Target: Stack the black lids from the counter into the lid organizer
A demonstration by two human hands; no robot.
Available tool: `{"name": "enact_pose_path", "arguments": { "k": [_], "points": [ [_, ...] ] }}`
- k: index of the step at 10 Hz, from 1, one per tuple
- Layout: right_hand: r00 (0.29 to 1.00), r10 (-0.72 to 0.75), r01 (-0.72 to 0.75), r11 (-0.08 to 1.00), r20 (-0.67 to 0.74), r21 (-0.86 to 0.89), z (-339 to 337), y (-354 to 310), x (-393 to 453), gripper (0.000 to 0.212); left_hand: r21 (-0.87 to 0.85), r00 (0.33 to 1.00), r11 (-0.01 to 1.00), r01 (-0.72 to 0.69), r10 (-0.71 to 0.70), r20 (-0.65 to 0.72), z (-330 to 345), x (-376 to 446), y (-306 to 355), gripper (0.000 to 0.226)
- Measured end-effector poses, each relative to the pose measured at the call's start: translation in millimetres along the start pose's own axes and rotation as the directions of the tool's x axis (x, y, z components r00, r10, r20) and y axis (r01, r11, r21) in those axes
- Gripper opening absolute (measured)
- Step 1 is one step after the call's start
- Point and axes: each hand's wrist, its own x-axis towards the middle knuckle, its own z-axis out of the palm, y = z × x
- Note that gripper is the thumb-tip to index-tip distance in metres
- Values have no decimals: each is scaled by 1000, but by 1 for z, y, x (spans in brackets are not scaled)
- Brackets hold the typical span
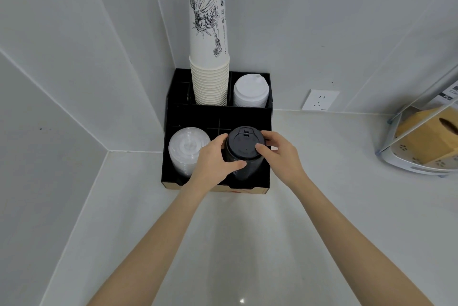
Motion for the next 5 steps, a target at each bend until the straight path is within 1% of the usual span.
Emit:
{"name": "enact_pose_path", "arguments": {
  "k": [1,2,3,4,5],
  "points": [
    [1000,11,-11,1000,2,10,0,-2,-2,40,12,1000,1000,5,-5,13,-2,-1,-1,67],
    [1000,-14,14,1000,-14,26,1,-5,-6,44,38,1000,999,15,-16,19,-5,-1,-5,75],
    [998,-49,51,998,-37,44,0,-11,-12,43,53,999,998,31,-32,18,-11,-3,-2,83],
    [991,-102,108,992,-88,70,0,-16,-17,36,4,999,1000,3,-3,-32,-17,-7,6,72],
    [981,-128,143,985,-145,95,-2,-23,-26,28,-30,994,999,-21,17,-110,-23,-12,16,55]
  ]
}}
